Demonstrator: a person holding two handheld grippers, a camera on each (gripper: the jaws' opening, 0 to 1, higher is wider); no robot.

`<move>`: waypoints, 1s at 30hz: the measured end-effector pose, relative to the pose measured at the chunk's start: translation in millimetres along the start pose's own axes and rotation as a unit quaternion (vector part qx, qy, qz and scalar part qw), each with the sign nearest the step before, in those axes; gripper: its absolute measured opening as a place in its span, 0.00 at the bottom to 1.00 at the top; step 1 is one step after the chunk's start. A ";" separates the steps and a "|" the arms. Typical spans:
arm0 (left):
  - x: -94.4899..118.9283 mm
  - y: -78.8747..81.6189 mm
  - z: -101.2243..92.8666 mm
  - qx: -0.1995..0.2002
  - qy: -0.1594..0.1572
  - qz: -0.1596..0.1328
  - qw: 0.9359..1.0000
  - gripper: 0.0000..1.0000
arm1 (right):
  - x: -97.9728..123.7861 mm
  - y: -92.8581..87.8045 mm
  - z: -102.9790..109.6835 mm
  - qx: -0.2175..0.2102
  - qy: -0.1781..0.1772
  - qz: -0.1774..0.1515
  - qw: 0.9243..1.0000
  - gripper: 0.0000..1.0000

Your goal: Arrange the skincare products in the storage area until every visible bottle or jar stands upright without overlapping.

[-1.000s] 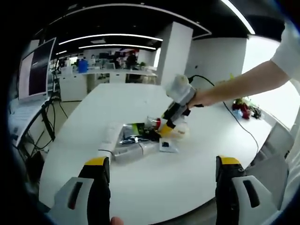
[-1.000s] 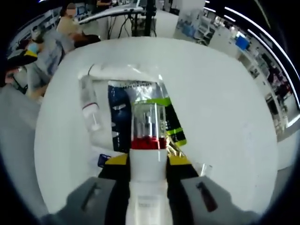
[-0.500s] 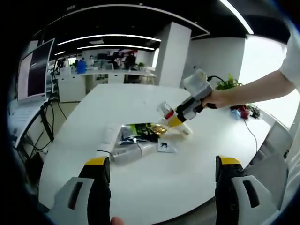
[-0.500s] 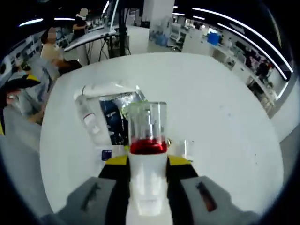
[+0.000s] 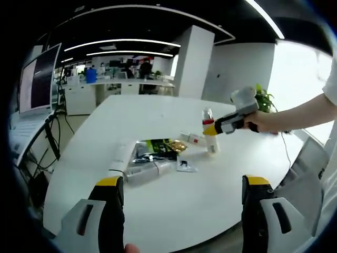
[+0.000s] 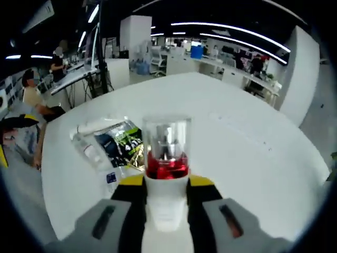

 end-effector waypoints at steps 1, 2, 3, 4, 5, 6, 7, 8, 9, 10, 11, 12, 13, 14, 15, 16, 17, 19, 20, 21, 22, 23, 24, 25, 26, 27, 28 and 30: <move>0.0 0.1 -0.4 0.000 0.000 0.000 1.000 0.91 | 2.7 -2.4 -0.7 -0.002 -0.009 -0.003 1.000 0.28; 0.1 0.3 -0.7 -0.001 0.000 0.001 1.000 0.91 | 7.4 -5.4 -0.2 -0.008 -0.021 -0.008 1.000 0.28; 0.0 0.5 -1.2 -0.001 -0.001 0.001 1.000 0.91 | 10.0 -7.8 -0.6 -0.015 -0.031 -0.011 0.999 0.28; -0.1 0.5 -1.5 -0.002 -0.001 0.001 1.000 0.91 | 12.0 -10.6 -1.5 -0.026 -0.040 -0.014 0.999 0.28; -0.2 0.6 -2.1 -0.002 -0.002 0.002 1.000 0.91 | 14.8 -14.0 -2.3 -0.042 -0.053 -0.021 0.997 0.28; -0.3 0.7 -2.4 -0.003 -0.002 0.003 1.000 0.91 | 17.3 -16.5 -2.4 -0.055 -0.063 -0.028 0.996 0.28; -0.3 0.9 -3.0 -0.004 -0.002 0.003 1.000 0.91 | 20.6 -20.4 -3.0 -0.077 -0.080 -0.040 0.993 0.28; -0.4 1.0 -3.3 -0.005 -0.002 0.004 1.000 0.91 | 23.0 -23.3 -2.5 -0.090 -0.089 -0.049 0.991 0.28; -0.4 1.1 -3.6 -0.006 -0.002 0.004 1.000 0.91 | 26.2 -26.6 -2.3 -0.095 -0.100 -0.058 0.989 0.28; -0.4 1.1 -3.8 -0.006 -0.002 0.004 1.000 0.91 | 27.9 -27.9 -1.6 -0.095 -0.106 -0.059 0.988 0.28; -0.4 1.2 -3.9 -0.006 -0.002 0.005 1.000 0.91 | 30.9 -30.9 0.2 -0.091 -0.115 -0.061 0.987 0.28; -0.4 1.2 -4.1 -0.007 -0.002 0.005 1.000 0.91 | 33.1 -32.9 2.2 -0.088 -0.123 -0.062 0.987 0.28; -0.4 1.2 -4.2 -0.007 -0.002 0.005 1.000 0.91 | 35.3 -35.3 2.8 -0.094 -0.133 -0.065 0.985 0.28; -0.4 1.2 -4.3 -0.007 -0.002 0.006 1.000 0.91 | 36.5 -37.1 3.7 -0.106 -0.136 -0.069 0.983 0.28; -0.4 1.3 -4.3 -0.007 -0.002 0.005 1.000 0.91 | 38.1 -39.2 4.4 -0.108 -0.142 -0.071 0.981 0.28; -0.4 1.4 -4.6 -0.007 -0.002 0.006 1.000 0.91 | 40.3 -40.3 5.8 -0.111 -0.147 -0.071 0.980 0.28; -0.5 1.3 -4.7 -0.008 -0.002 0.006 1.000 0.90 | 41.1 -41.4 6.9 -0.113 -0.152 -0.071 0.979 0.28; -0.6 1.3 -5.2 -0.009 -0.003 0.007 1.000 0.90 | 44.0 -44.2 8.4 -0.110 -0.173 -0.062 0.977 0.28; -0.7 1.2 -5.5 -0.010 -0.003 0.008 1.000 0.90 | 45.3 -46.6 9.3 -0.121 -0.182 -0.061 0.974 0.28; -0.7 1.2 -5.6 -0.011 -0.003 0.008 1.000 0.90 | 45.9 -46.6 9.0 -0.124 -0.189 -0.068 0.972 0.28; -0.8 1.2 -5.9 -0.012 -0.004 0.008 1.000 0.90 | 46.7 -47.0 8.6 -0.128 -0.199 -0.068 0.969 0.28; -0.8 1.1 -6.0 -0.012 -0.004 0.008 1.000 0.90 | 47.0 -47.4 8.7 -0.131 -0.203 -0.067 0.968 0.28; -0.9 1.0 -6.2 -0.013 -0.004 0.009 1.000 0.90 | 48.3 -47.7 8.7 -0.135 -0.211 -0.066 0.966 0.28; -0.9 0.9 -6.2 -0.013 -0.004 0.009 1.000 0.90 | 48.7 -48.1 8.6 -0.139 -0.217 -0.066 0.964 0.28; -0.9 0.9 -6.3 -0.014 -0.004 0.009 1.000 0.90 | 49.0 -48.4 7.8 -0.144 -0.224 -0.067 0.962 0.28; -1.0 0.9 -6.3 -0.014 -0.004 0.009 1.000 0.90 | 49.5 -49.0 7.2 -0.148 -0.232 -0.068 0.959 0.28; -1.0 0.8 -6.3 -0.014 -0.004 0.009 1.000 0.90 | 50.1 -49.7 6.2 -0.153 -0.239 -0.068 0.956 0.28; -1.1 0.8 -6.2 -0.015 -0.004 0.010 1.000 0.90 | 51.6 -51.2 4.6 -0.163 -0.253 -0.069 0.951 0.28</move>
Point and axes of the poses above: the point that each gripper's makers call its tool centre point, and the gripper's own axes: x roughly backward along the fingers, z roughly to its left, y roughly out of its top, the point moved 10 cm from there along x, roughly backward along the fingers, and after that the axes turned 1 degree about y, right-handed, at the moved point
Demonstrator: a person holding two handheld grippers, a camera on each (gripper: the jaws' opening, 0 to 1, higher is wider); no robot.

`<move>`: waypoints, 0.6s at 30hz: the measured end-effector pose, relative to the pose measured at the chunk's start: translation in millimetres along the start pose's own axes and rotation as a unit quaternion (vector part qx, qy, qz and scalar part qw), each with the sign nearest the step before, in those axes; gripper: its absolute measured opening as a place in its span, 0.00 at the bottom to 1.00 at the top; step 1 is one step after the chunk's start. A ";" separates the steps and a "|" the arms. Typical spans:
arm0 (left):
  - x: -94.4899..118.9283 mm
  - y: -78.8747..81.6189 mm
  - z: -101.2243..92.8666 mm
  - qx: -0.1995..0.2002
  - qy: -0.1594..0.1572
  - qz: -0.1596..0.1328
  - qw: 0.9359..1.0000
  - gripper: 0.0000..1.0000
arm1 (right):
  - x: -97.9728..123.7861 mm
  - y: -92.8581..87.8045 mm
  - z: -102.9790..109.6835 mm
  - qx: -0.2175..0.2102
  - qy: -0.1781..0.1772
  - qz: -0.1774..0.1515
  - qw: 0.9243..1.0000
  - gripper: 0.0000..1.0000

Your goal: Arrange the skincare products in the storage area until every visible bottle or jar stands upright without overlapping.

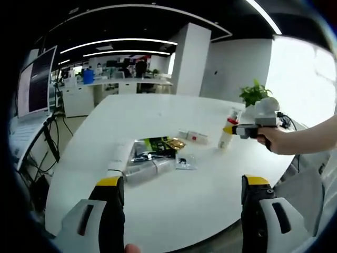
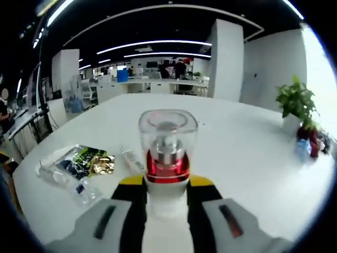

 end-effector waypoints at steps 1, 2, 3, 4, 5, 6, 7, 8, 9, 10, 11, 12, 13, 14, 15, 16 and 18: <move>-0.1 -0.1 0.1 0.000 0.000 0.000 1.000 0.90 | 0.1 -0.2 -1.1 -0.003 -0.006 0.000 1.000 0.28; -0.1 -0.1 0.0 0.000 0.000 0.000 1.000 0.90 | -0.6 -0.2 -3.5 -0.002 -0.011 0.000 1.000 0.28; -0.2 -0.1 0.1 -0.001 0.000 0.001 1.000 0.90 | -0.9 -0.1 -4.9 -0.001 -0.015 0.000 1.000 0.28; -0.2 -0.1 0.1 -0.001 0.000 0.000 1.000 0.90 | -2.4 0.2 -7.7 -0.004 -0.017 0.000 1.000 0.28; -0.1 -0.1 0.3 0.000 0.000 0.000 1.000 0.90 | -3.5 0.3 -10.9 -0.004 -0.020 0.000 1.000 0.28; -0.2 -0.1 0.3 0.000 0.001 0.000 1.000 0.90 | -3.9 0.7 -13.1 -0.005 -0.024 0.000 1.000 0.28; -0.1 -0.1 0.4 0.000 0.001 0.001 1.000 0.90 | -4.4 0.8 -16.5 -0.009 -0.032 0.000 0.999 0.28; -0.1 -0.1 0.4 0.000 0.002 0.001 1.000 0.90 | -5.4 0.8 -18.7 -0.014 -0.036 0.001 0.999 0.28; -0.1 0.0 0.4 0.000 0.002 0.001 1.000 0.90 | -6.1 1.1 -22.3 -0.016 -0.044 0.000 0.999 0.28; -0.2 0.0 0.4 0.000 0.002 0.001 1.000 0.90 | -6.3 1.1 -23.5 -0.019 -0.047 0.001 0.999 0.28; -0.2 0.0 0.4 -0.001 0.002 0.002 1.000 0.90 | -6.7 1.2 -24.6 -0.020 -0.049 0.001 0.999 0.28; -0.3 0.0 0.3 -0.001 0.002 0.002 1.000 0.90 | -8.1 1.4 -26.4 -0.020 -0.052 0.001 0.998 0.28; -0.4 0.1 0.1 -0.001 0.002 0.003 1.000 0.90 | -9.2 1.3 -27.7 -0.022 -0.055 0.001 0.998 0.28; -0.4 0.0 0.1 -0.002 0.002 0.003 1.000 0.90 | -9.9 1.5 -28.4 -0.023 -0.057 0.001 0.998 0.28; -0.5 0.0 0.1 -0.002 0.002 0.004 1.000 0.90 | -10.2 1.6 -29.0 -0.023 -0.060 0.000 0.998 0.28; -0.5 0.0 0.0 -0.002 0.002 0.004 1.000 0.90 | -11.4 1.7 -29.5 -0.023 -0.062 0.000 0.998 0.28; -0.5 0.0 0.0 -0.002 0.003 0.005 1.000 0.90 | -12.4 1.9 -30.0 -0.028 -0.063 0.000 0.998 0.28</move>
Point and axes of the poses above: the point that each gripper's makers call its tool centre point, and the gripper's own axes: x roughly backward along the fingers, z roughly to its left, y roughly out of its top, the point moved 10 cm from there along x, roughly backward along the fingers, and after that the axes turned 1 degree about y, right-handed, at the moved point
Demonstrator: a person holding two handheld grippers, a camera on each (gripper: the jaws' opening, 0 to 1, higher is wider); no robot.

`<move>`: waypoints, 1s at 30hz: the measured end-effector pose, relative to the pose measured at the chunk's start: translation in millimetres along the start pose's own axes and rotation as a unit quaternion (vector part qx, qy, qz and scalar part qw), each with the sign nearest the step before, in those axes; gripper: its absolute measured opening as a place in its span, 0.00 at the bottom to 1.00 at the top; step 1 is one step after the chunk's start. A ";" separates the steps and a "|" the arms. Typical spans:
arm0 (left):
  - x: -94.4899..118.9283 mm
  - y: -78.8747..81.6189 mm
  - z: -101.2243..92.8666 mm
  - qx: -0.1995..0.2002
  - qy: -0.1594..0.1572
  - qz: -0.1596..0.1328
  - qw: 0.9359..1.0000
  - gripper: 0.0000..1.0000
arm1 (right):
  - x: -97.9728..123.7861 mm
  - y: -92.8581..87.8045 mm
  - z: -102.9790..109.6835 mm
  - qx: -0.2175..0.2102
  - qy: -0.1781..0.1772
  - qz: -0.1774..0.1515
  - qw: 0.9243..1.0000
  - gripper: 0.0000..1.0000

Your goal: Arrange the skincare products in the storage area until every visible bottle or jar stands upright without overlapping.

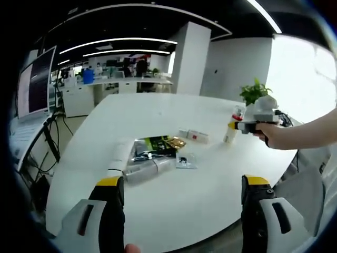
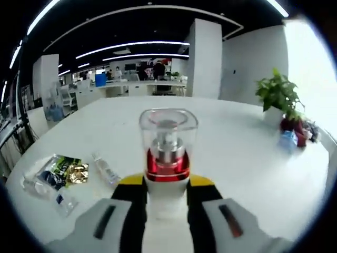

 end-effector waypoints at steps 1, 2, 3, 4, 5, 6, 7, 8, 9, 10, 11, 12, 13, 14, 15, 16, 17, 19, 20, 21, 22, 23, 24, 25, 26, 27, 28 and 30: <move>0.0 0.0 0.0 0.000 0.001 0.000 1.000 0.91 | -0.2 0.0 0.1 -0.001 0.000 0.000 1.000 0.28; 0.0 0.0 0.0 0.000 0.001 0.001 1.000 0.91 | -0.4 0.1 -0.1 -0.002 -0.001 0.001 1.000 0.28; -0.1 -0.1 0.0 0.000 0.001 0.001 1.000 0.91 | -0.5 0.1 -0.1 -0.002 -0.001 0.001 1.000 0.28; -0.1 -0.1 -0.1 -0.001 0.001 0.001 1.000 0.91 | -0.7 0.1 -0.1 -0.002 -0.001 0.002 1.000 0.28; -0.2 -0.1 -0.2 -0.001 0.001 0.002 1.000 0.91 | -0.8 -0.1 0.0 -0.001 -0.001 0.002 1.000 0.28; -0.3 -0.1 -0.2 -0.002 0.001 0.002 1.000 0.91 | -1.0 -0.2 0.0 0.000 -0.002 0.002 1.000 0.28; -0.4 -0.2 -0.3 -0.002 0.001 0.002 1.000 0.91 | -1.1 -0.4 -0.1 0.001 -0.001 0.001 1.000 0.28; -0.4 -0.2 -0.4 -0.002 0.000 0.002 1.000 0.91 | -1.3 -0.4 -0.3 0.001 -0.001 0.001 1.000 0.28; -0.4 -0.2 -0.5 -0.002 0.001 0.003 1.000 0.91 | -1.4 -0.5 -0.6 -0.002 0.000 0.001 1.000 0.29; -0.4 -0.2 -0.5 -0.002 0.000 0.003 1.000 0.91 | -2.0 -0.4 -1.3 -0.003 0.002 0.002 1.000 0.29; -0.5 -0.1 -0.6 -0.002 0.000 0.003 1.000 0.91 | -2.2 -0.3 -1.5 0.002 0.004 0.004 1.000 0.29; -0.5 -0.2 -0.7 -0.003 0.000 0.003 1.000 0.91 | -2.8 -0.3 -1.7 0.004 0.005 0.004 1.000 0.29; -0.6 -0.2 -0.8 -0.003 0.000 0.003 1.000 0.91 | -3.1 -0.3 -2.4 0.004 0.007 0.005 1.000 0.29; -0.6 -0.2 -1.0 -0.003 -0.001 0.004 1.000 0.91 | -2.4 -0.9 -2.2 -0.001 0.009 0.008 1.000 0.29; -0.6 -0.3 -1.1 -0.004 -0.001 0.004 1.000 0.91 | -2.6 -1.1 -2.5 -0.004 0.010 0.010 1.000 0.29; -0.7 -0.3 -1.2 -0.004 -0.001 0.004 1.000 0.91 | -3.1 -1.2 -2.6 -0.009 0.011 0.011 1.000 0.29; -0.7 -0.3 -1.2 -0.004 -0.001 0.004 1.000 0.91 | -3.0 -1.5 -2.4 -0.008 0.012 0.012 1.000 0.29; -0.7 -0.4 -1.4 -0.005 -0.002 0.004 1.000 0.91 | -3.2 -2.9 -2.5 -0.008 0.014 0.011 1.000 0.29; -0.7 -0.4 -1.4 -0.005 -0.001 0.004 1.000 0.91 | -2.7 -3.6 -2.3 -0.006 0.015 0.012 1.000 0.29; -0.7 -0.4 -1.4 -0.006 -0.002 0.004 1.000 0.91 | -2.2 -5.2 -2.4 -0.004 0.017 0.014 1.000 0.29; -0.7 -0.4 -1.6 -0.006 -0.002 0.005 1.000 0.91 | -1.8 -6.5 -2.3 -0.003 0.017 0.016 1.000 0.29; -0.7 -0.5 -1.6 -0.007 -0.002 0.004 1.000 0.91 | -1.4 -8.9 -2.2 -0.004 0.023 0.020 1.000 0.30; -0.7 -0.5 -1.6 -0.007 -0.002 0.004 1.000 0.91 | -1.1 -10.4 -1.5 -0.006 0.030 0.023 0.999 0.32; -0.6 -0.5 -1.7 -0.008 -0.002 0.004 1.000 0.91 | -0.9 -11.9 -0.4 -0.009 0.038 0.026 0.999 0.34; -0.6 -0.4 -1.7 -0.008 -0.001 0.004 1.000 0.91 | 0.6 -13.2 0.4 -0.002 0.041 0.025 0.999 0.36; -0.6 -0.5 -1.6 -0.009 -0.001 0.004 1.000 0.91 | 2.3 -14.0 0.9 0.002 0.043 0.024 0.999 0.36; -0.6 -0.6 -1.6 -0.010 -0.001 0.004 1.000 0.91 | 2.7 -14.3 0.8 0.002 0.044 0.024 0.999 0.37; -0.5 -0.6 -1.8 -0.012 -0.002 0.004 1.000 0.91 | 4.4 -16.2 0.7 -0.005 0.053 0.027 0.998 0.40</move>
Point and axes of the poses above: the point that each gripper's makers call its tool centre point, and the gripper's own axes: x roughly backward along the fingers, z roughly to its left, y roughly out of its top, the point moved 10 cm from there along x, roughly backward along the fingers, and after that the axes turned 1 degree about y, right-handed, at the moved point
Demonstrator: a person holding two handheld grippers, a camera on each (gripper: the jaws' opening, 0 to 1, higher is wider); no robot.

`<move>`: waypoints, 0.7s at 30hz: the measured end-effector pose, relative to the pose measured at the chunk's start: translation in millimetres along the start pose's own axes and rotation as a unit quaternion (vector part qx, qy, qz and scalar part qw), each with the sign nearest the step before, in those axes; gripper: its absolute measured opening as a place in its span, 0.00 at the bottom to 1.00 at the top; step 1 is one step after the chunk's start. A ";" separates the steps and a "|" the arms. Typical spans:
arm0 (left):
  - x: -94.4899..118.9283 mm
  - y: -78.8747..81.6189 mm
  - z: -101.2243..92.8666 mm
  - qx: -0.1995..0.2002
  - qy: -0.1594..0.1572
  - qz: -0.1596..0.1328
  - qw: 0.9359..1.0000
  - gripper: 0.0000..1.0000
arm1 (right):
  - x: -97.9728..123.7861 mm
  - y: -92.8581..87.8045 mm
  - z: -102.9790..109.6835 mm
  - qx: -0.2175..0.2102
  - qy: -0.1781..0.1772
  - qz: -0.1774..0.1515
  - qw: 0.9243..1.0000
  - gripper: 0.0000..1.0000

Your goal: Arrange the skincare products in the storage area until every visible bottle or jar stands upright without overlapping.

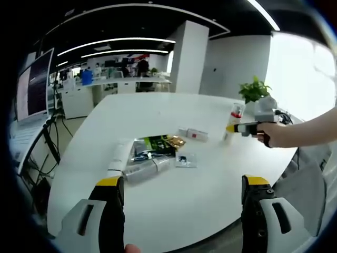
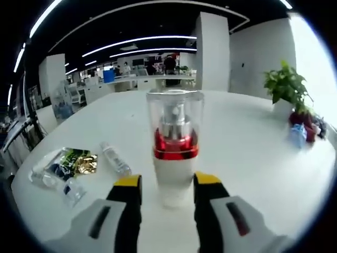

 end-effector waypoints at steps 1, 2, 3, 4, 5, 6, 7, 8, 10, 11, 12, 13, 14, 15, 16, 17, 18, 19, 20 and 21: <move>0.0 -0.1 -0.1 -0.001 0.000 0.000 1.000 0.91 | 0.7 -1.0 0.2 0.002 0.003 0.002 1.000 0.41; 0.0 -0.1 -0.2 -0.002 0.000 0.000 1.000 0.91 | 2.3 -2.4 0.6 0.003 0.006 0.003 1.000 0.43; 0.1 -0.2 -0.4 -0.004 -0.001 0.000 1.000 0.91 | 3.6 -3.2 0.5 0.005 0.006 0.004 1.000 0.44; 0.1 -0.2 -0.5 -0.005 -0.001 0.000 1.000 0.91 | 5.6 -4.5 0.3 0.006 0.010 0.004 1.000 0.45; 0.2 -0.3 -0.6 -0.006 -0.001 0.000 1.000 0.91 | 6.3 -5.4 0.4 0.005 0.015 0.004 1.000 0.46; 0.3 -0.2 -0.7 -0.007 -0.001 -0.001 1.000 0.91 | 7.8 -7.2 0.0 0.006 0.018 0.009 1.000 0.48; 0.4 -0.2 -0.8 -0.008 -0.001 -0.001 1.000 0.91 | 8.8 -8.1 -0.1 0.008 0.021 0.010 1.000 0.50; 0.5 -0.2 -0.8 -0.009 -0.001 -0.001 1.000 0.91 | 11.0 -9.2 -0.1 0.007 0.025 0.010 1.000 0.51; 0.8 -0.1 -0.9 -0.011 0.000 -0.003 1.000 0.91 | 15.1 -10.4 0.4 0.008 0.030 0.010 0.999 0.54; 1.0 0.0 -1.1 -0.012 0.000 -0.003 1.000 0.91 | 17.6 -11.4 1.5 0.008 0.040 0.011 0.999 0.55; 1.1 0.0 -1.3 -0.013 0.000 -0.003 1.000 0.91 | 19.6 -12.2 2.5 0.010 0.047 0.011 0.999 0.57; 1.2 0.1 -1.6 -0.015 0.000 -0.004 1.000 0.91 | 22.3 -13.2 3.4 0.015 0.053 0.012 0.998 0.59; 1.3 0.2 -1.8 -0.016 0.000 -0.005 1.000 0.91 | 24.3 -13.9 3.9 0.019 0.056 0.012 0.998 0.60; 1.3 0.2 -2.1 -0.018 0.000 -0.005 1.000 0.91 | 27.4 -14.8 4.4 0.019 0.061 0.011 0.998 0.61; 1.4 0.3 -2.4 -0.020 0.000 -0.006 1.000 0.91 | 29.5 -15.3 4.8 0.018 0.064 0.012 0.998 0.63; 1.5 0.3 -2.7 -0.021 -0.001 -0.006 1.000 0.91 | 32.8 -15.8 5.5 0.017 0.070 0.013 0.997 0.64; 1.6 0.4 -3.0 -0.023 -0.001 -0.006 1.000 0.91 | 35.4 -16.1 6.0 0.016 0.073 0.013 0.997 0.67; 1.7 0.5 -3.3 -0.025 0.000 -0.007 1.000 0.91 | 38.1 -16.3 6.4 0.018 0.075 0.012 0.997 0.68; 1.9 0.6 -3.5 -0.027 0.001 -0.008 1.000 0.91 | 40.6 -16.8 6.9 0.021 0.078 0.011 0.997 0.69; 2.1 0.6 -3.7 -0.028 0.001 -0.009 1.000 0.91 | 43.9 -17.4 7.4 0.023 0.084 0.009 0.996 0.70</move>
Point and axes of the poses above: the point that each gripper's makers call its tool centre point, and the gripper's own axes: x roughly backward along the fingers, z roughly to its left, y roughly out of its top, the point moved 10 cm from there along x, roughly backward along the fingers, and after that the axes turned 1 degree about y, right-handed, at the moved point
